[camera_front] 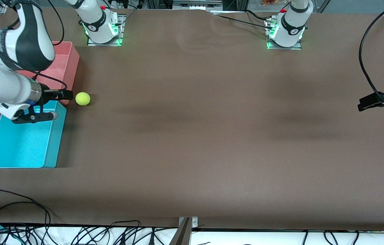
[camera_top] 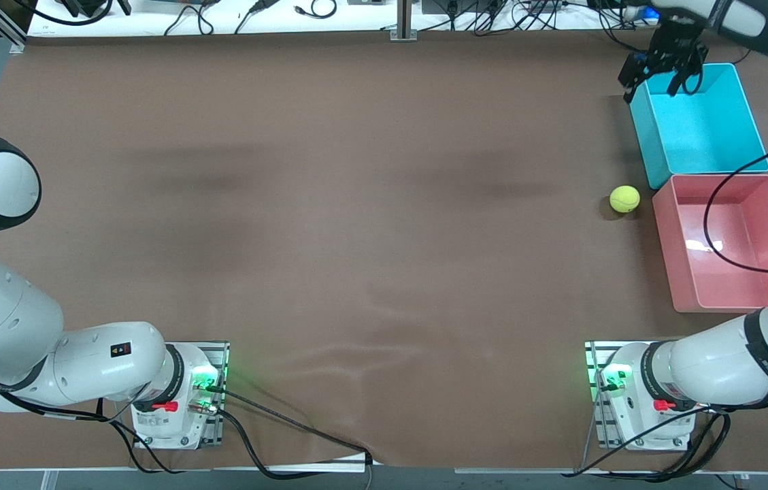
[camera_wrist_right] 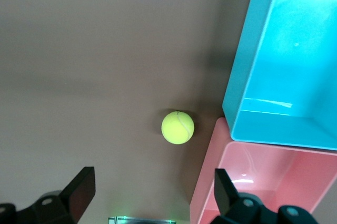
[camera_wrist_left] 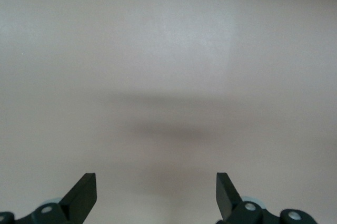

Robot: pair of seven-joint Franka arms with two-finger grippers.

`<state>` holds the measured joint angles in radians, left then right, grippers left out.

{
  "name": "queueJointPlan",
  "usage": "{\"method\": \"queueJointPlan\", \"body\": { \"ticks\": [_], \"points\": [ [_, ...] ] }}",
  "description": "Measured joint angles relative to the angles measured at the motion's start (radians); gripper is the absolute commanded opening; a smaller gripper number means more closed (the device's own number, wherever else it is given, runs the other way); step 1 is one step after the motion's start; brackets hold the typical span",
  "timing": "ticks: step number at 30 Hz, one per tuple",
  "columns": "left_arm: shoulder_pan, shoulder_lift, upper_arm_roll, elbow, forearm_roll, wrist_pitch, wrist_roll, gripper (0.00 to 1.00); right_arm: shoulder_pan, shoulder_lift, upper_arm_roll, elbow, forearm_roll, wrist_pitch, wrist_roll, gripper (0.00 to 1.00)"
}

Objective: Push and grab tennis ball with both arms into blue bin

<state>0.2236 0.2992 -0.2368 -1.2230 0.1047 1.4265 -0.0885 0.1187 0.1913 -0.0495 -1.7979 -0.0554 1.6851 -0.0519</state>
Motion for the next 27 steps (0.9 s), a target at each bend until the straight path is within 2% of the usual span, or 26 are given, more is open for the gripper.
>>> {"method": "queueJointPlan", "body": {
  "ticks": [6,12,18,22,24,27],
  "points": [
    [0.004,-0.012,0.002,0.005,-0.006,0.033,0.0,1.0,0.0,-0.021,-0.006,-0.095,0.0,0.073,0.0,1.0],
    [0.006,-0.032,0.001,0.004,-0.014,0.034,0.0,1.0,0.0,-0.052,-0.022,-0.256,-0.003,0.213,0.0,1.0],
    [-0.007,-0.066,0.013,-0.023,-0.05,0.032,0.0,1.0,-0.001,-0.057,-0.032,-0.424,-0.061,0.389,0.002,1.0],
    [-0.088,-0.102,0.092,-0.047,-0.058,0.032,0.0,1.0,-0.001,-0.05,-0.051,-0.502,-0.071,0.479,0.003,1.0],
    [-0.146,-0.12,0.149,-0.059,-0.073,0.031,0.0,1.0,-0.001,-0.046,-0.06,-0.524,-0.072,0.507,0.003,1.0],
    [-0.2,-0.142,0.198,-0.086,-0.109,0.028,0.0,1.0,-0.001,-0.035,-0.065,-0.54,-0.072,0.528,0.003,1.0]
  ]
}}
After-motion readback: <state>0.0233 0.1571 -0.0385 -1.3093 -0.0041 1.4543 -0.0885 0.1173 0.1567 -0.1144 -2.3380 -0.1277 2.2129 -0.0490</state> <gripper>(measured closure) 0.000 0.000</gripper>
